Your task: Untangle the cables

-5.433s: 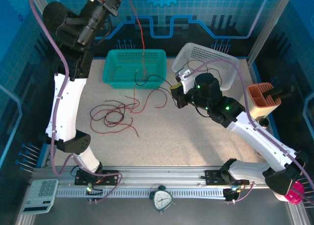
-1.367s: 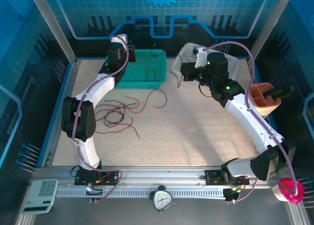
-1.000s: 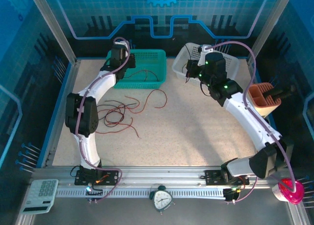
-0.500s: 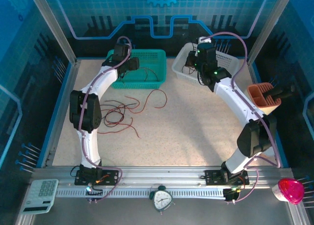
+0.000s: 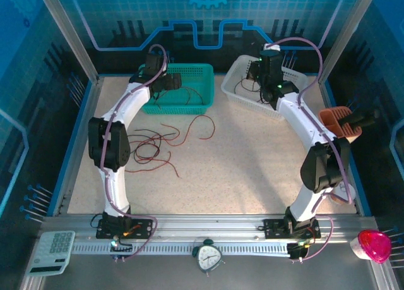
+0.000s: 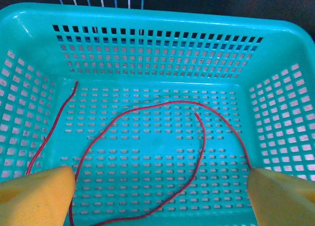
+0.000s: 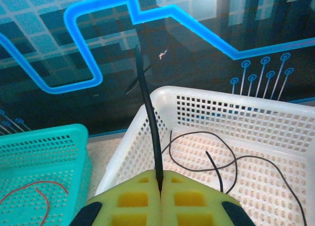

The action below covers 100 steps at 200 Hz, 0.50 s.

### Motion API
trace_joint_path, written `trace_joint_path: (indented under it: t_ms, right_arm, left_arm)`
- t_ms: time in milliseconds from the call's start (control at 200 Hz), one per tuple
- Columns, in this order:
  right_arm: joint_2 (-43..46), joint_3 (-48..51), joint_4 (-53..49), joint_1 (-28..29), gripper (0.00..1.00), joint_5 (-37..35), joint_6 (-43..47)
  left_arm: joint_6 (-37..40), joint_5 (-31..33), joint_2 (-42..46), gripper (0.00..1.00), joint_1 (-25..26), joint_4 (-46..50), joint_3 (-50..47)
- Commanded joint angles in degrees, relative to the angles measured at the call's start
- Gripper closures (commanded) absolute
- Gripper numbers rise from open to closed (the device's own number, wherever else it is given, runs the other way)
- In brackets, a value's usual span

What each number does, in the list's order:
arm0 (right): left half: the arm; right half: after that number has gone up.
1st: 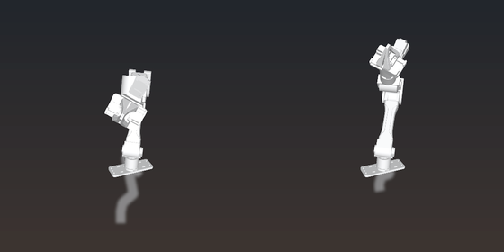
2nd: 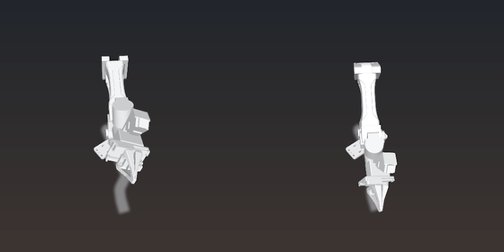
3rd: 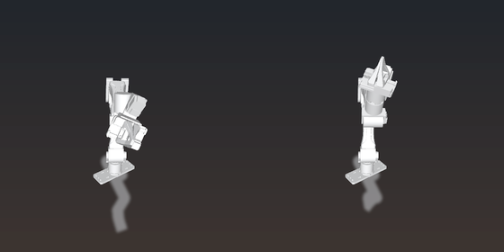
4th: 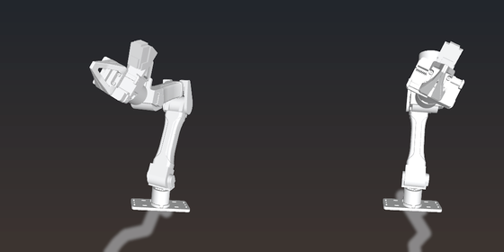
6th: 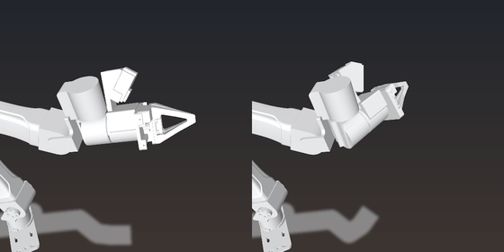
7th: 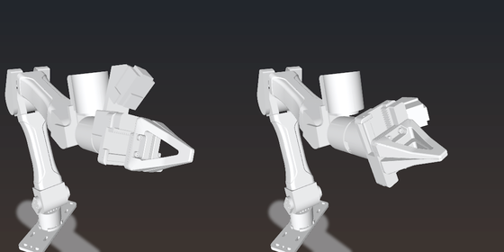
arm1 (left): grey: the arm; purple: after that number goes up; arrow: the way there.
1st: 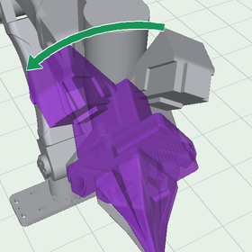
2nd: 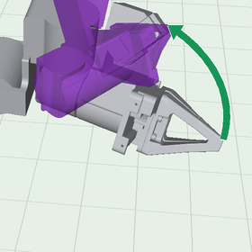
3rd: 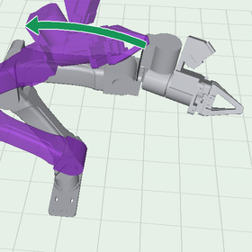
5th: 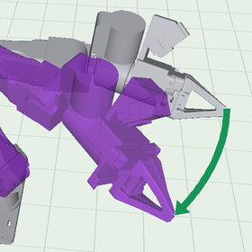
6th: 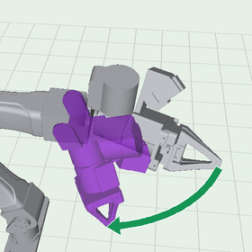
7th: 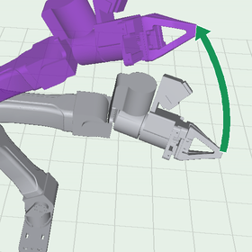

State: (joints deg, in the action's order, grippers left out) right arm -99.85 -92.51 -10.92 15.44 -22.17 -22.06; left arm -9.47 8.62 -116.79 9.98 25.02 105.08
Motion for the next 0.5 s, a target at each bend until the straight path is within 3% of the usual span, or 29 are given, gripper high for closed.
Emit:
trace_joint_path:
  t_ms: [0, 235, 495]
  right_arm:
    - [-1.79, -2.43, 1.78, -1.27, 1.00, -1.96, -0.43]
    - [-5.87, -5.52, 1.55, -2.82, 1.00, -4.82, -1.09]
    - [-7.76, -6.48, 0.55, -4.74, 1.00, -5.61, -1.89]
  left_arm:
    - [-3.25, -2.48, 6.37, 0.08, -0.90, 2.07, -0.21]
    - [-5.17, -4.73, 8.60, 0.07, -2.91, 5.23, -2.63]
    - [-8.14, -9.79, 4.38, 0.08, -4.70, 12.88, 0.45]
